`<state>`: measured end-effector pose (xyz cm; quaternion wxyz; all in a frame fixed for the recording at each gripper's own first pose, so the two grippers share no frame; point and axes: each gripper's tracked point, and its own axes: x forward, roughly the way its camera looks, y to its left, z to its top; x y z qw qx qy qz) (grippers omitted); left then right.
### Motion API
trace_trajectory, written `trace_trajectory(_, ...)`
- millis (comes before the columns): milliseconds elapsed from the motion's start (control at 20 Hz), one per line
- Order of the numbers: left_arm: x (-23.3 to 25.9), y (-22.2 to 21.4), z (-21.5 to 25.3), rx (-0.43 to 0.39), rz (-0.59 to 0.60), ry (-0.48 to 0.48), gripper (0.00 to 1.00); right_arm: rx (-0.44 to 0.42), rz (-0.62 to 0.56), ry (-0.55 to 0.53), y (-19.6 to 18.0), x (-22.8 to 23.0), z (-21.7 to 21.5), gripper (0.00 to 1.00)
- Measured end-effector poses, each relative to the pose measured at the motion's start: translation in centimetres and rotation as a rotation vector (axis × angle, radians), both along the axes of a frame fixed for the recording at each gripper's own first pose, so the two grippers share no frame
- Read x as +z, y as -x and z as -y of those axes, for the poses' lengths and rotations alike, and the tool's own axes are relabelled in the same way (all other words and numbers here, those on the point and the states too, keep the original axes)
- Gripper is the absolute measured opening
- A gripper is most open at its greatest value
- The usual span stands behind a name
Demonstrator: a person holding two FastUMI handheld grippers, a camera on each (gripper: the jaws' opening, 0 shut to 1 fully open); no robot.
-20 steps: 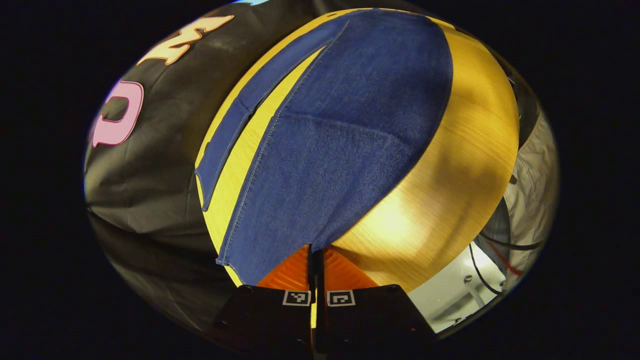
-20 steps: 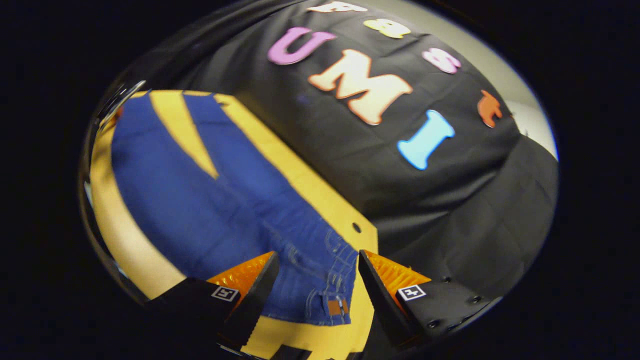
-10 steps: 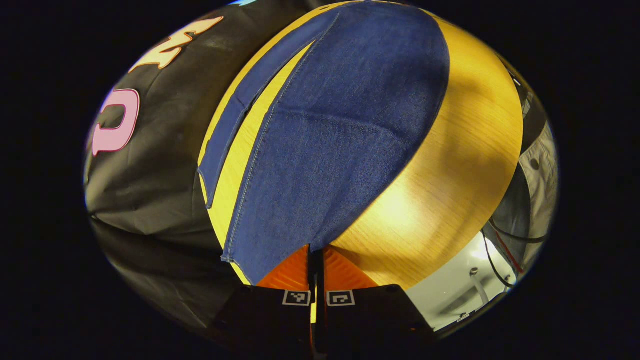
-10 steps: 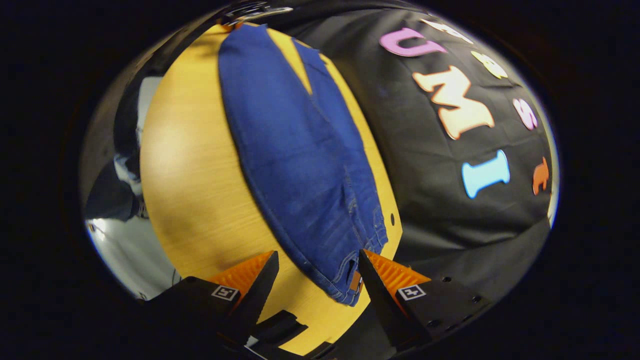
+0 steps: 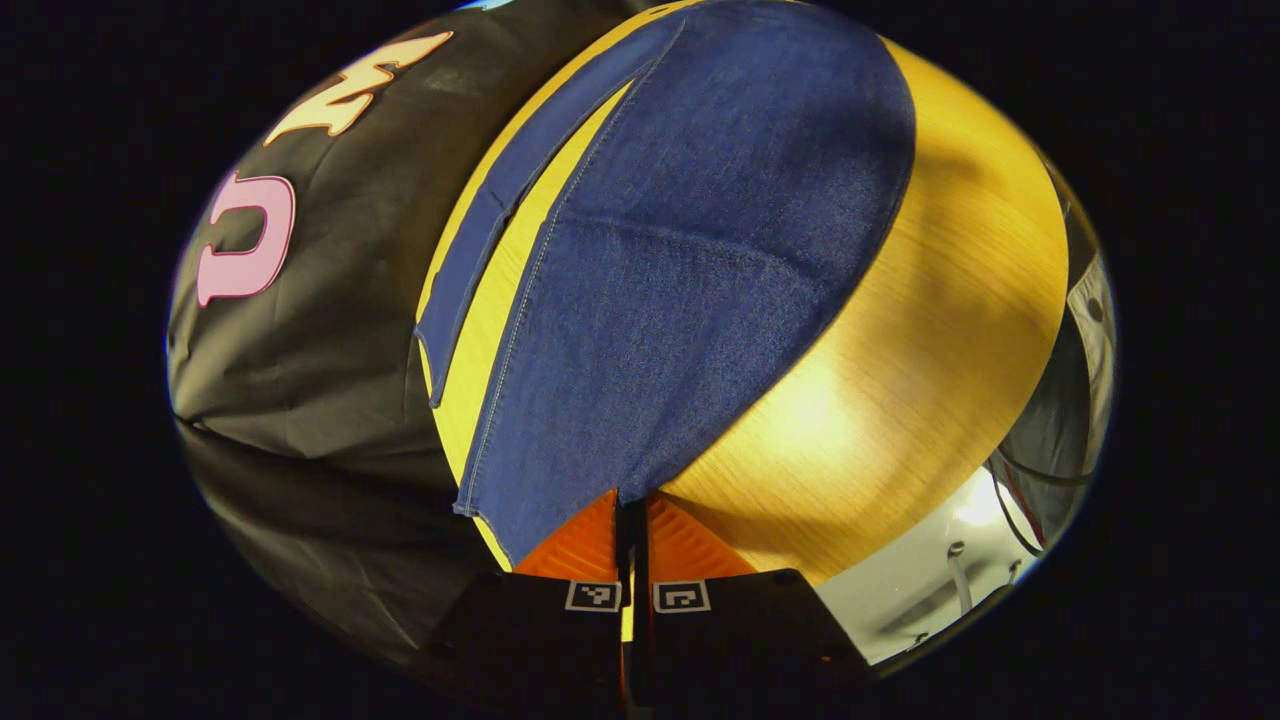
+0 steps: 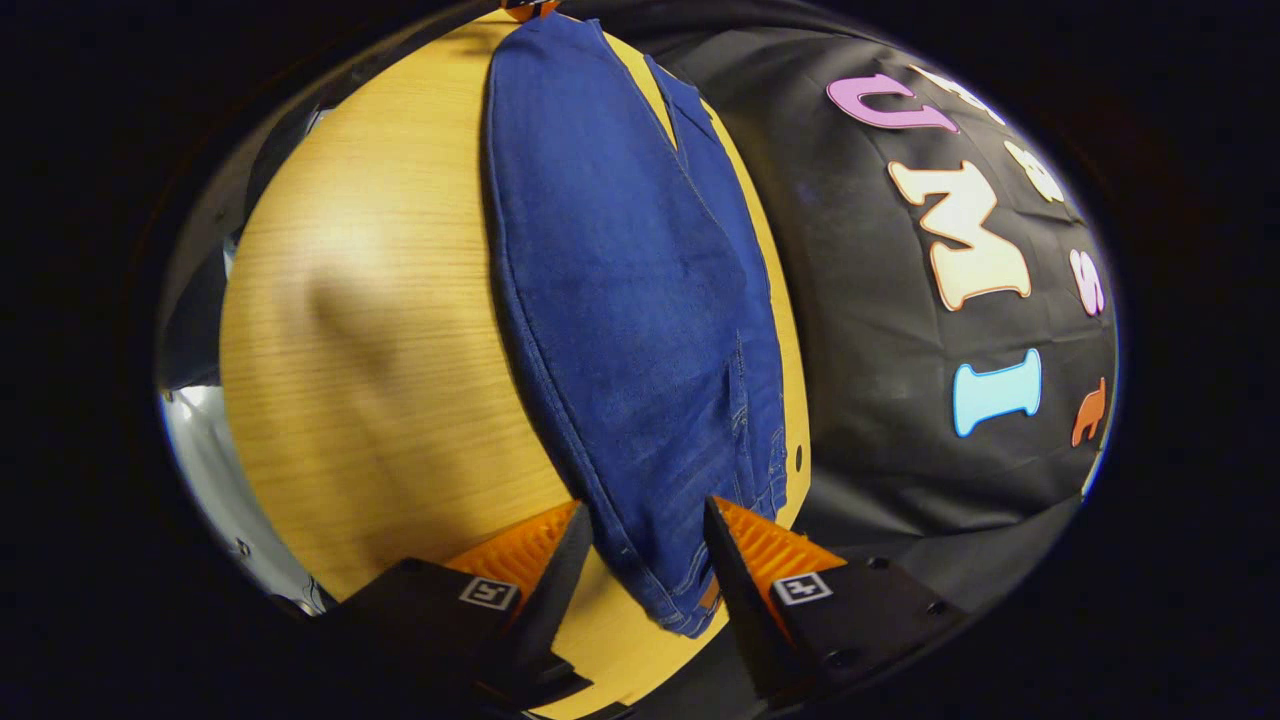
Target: Grasp the waist and the cuffs of the jeans and fold them to make the two legs overlap; first hold the waist and fold one-third of the jeans toward the cuffs, then hold the cuffs and fold the remaining one-third in the same direction to finish folding.
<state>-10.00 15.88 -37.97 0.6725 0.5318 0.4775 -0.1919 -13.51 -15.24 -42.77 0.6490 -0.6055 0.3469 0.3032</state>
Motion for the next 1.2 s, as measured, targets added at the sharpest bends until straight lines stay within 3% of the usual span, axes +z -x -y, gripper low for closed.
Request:
trace_trajectory(50,0.0,0.1,0.0,0.01,0.014,0.004,0.0,-0.016,-0.021,-0.007,0.3,-0.6,-0.2,0.67)
trace_trajectory(200,0.0,0.0,0.0,0.042,0.049,-0.005,0.0,0.015,0.013,0.017,1.1,-0.7,-0.8,0.12)
trace_trajectory(250,0.0,0.1,0.0,0.055,0.052,-0.007,0.0,0.012,0.016,0.017,1.0,-0.5,-0.8,0.0)
trace_trajectory(300,0.1,0.2,0.0,0.075,0.05,0.0,0.0,-0.011,0.018,-0.004,1.1,-0.6,-0.6,0.07)
trace_trajectory(350,-0.1,0.3,0.1,0.106,0.042,0.016,0.0,-0.071,0.002,-0.039,1.1,-0.6,-0.2,0.02)
trace_trajectory(450,0.4,0.2,0.4,0.185,0.024,0.058,0.0,-0.168,0.006,-0.118,0.1,0.2,-0.1,0.04)
trace_trajectory(650,3.3,-2.3,1.2,0.291,0.091,0.113,0.0,-0.282,0.139,-0.234,-3.9,4.7,-1.7,0.04)
trace_trajectory(950,8.7,-8.4,3.7,0.334,0.137,0.163,0.0,-0.516,0.282,-0.42,-10.8,9.6,-3.2,0.04)
trace_trajectory(1200,9.4,-14.5,3.3,0.327,0.146,0.217,0.0,-0.664,0.32,-0.521,-15.3,10.3,-4.2,0.03)
